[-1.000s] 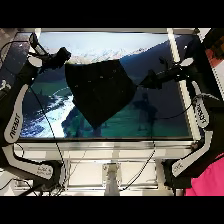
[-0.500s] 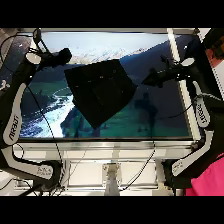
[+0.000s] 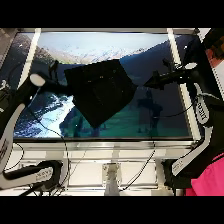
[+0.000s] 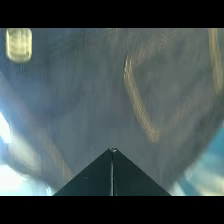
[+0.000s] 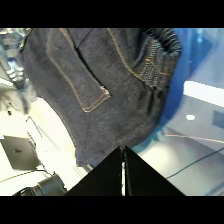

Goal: Fold the clothes and pants, and hang the long-sleeved shirts on hangers.

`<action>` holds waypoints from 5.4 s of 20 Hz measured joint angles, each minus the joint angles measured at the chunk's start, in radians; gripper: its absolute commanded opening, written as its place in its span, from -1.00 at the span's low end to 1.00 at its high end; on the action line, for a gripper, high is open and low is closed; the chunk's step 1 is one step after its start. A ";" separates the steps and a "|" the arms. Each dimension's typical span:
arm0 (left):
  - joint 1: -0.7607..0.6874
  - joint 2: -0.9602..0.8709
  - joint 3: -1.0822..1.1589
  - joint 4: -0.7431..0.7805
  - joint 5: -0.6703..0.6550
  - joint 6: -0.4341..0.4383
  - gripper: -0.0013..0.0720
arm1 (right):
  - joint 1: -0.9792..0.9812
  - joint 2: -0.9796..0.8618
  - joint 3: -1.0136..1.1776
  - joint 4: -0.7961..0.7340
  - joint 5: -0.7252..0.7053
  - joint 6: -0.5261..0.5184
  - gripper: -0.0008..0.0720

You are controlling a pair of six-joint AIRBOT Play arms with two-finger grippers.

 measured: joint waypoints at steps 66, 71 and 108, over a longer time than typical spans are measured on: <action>-0.314 0.208 -0.386 0.231 0.123 -0.393 -0.95 | 0.069 -0.010 0.000 -0.005 -0.222 -0.127 -0.11; -0.314 0.365 -0.386 0.626 0.005 -0.600 -0.94 | 0.210 -0.010 0.000 -0.164 -0.307 -0.142 -0.43; -0.314 0.387 -0.386 0.770 0.031 -0.671 -0.94 | 0.337 -0.064 -0.002 -0.174 -0.029 -0.238 -0.24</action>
